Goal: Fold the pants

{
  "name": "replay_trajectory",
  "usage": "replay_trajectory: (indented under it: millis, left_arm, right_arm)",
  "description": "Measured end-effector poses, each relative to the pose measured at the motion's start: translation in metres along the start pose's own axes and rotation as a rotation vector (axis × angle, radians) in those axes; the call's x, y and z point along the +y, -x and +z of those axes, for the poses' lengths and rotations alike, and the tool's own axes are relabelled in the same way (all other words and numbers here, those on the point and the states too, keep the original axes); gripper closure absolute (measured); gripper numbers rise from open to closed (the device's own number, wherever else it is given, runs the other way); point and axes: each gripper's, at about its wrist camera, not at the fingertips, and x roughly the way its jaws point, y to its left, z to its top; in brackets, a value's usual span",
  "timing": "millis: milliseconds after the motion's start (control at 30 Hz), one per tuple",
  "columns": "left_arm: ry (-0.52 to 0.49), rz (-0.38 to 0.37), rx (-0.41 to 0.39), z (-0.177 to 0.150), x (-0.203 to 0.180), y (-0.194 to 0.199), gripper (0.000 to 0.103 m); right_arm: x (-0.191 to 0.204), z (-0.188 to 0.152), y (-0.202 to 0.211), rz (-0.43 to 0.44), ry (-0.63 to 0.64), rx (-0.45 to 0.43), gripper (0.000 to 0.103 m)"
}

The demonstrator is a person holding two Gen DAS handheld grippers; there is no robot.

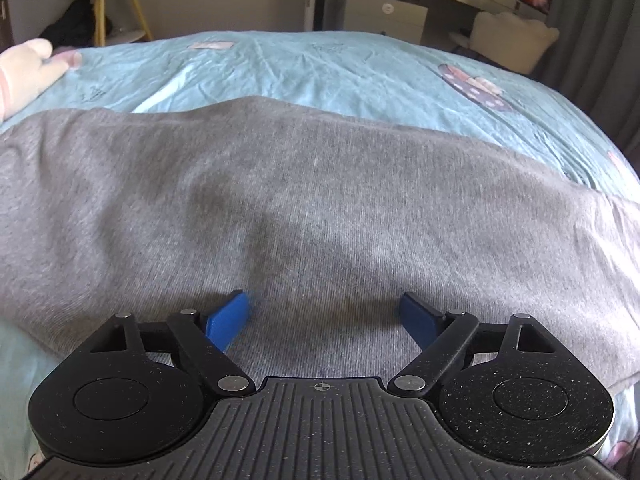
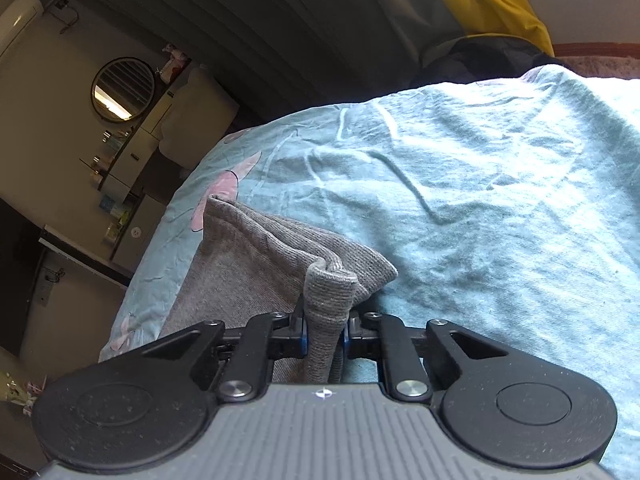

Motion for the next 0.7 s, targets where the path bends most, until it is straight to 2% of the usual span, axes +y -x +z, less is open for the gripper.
replay_trajectory:
  millis: [167, 367, 533, 700]
  left_arm:
    - [0.083, -0.035, 0.005, 0.000, 0.014, 0.003, 0.017]
    - [0.097, -0.059, 0.002, -0.001, 0.019, 0.004, 0.017]
    - [0.140, -0.085, 0.005, -0.002, 0.027, 0.007, 0.017]
    - [0.201, -0.114, 0.001, -0.002, 0.036, 0.010, 0.017]
  right_arm:
    - [0.028, 0.000, 0.012, -0.035, 0.067, -0.045, 0.093]
    - [0.079, 0.002, 0.027, -0.023, 0.150, -0.077, 0.094]
    - [0.143, -0.021, 0.043, 0.081, 0.301, -0.070, 0.094]
    - [0.220, -0.079, 0.055, 0.238, 0.520, 0.009, 0.094]
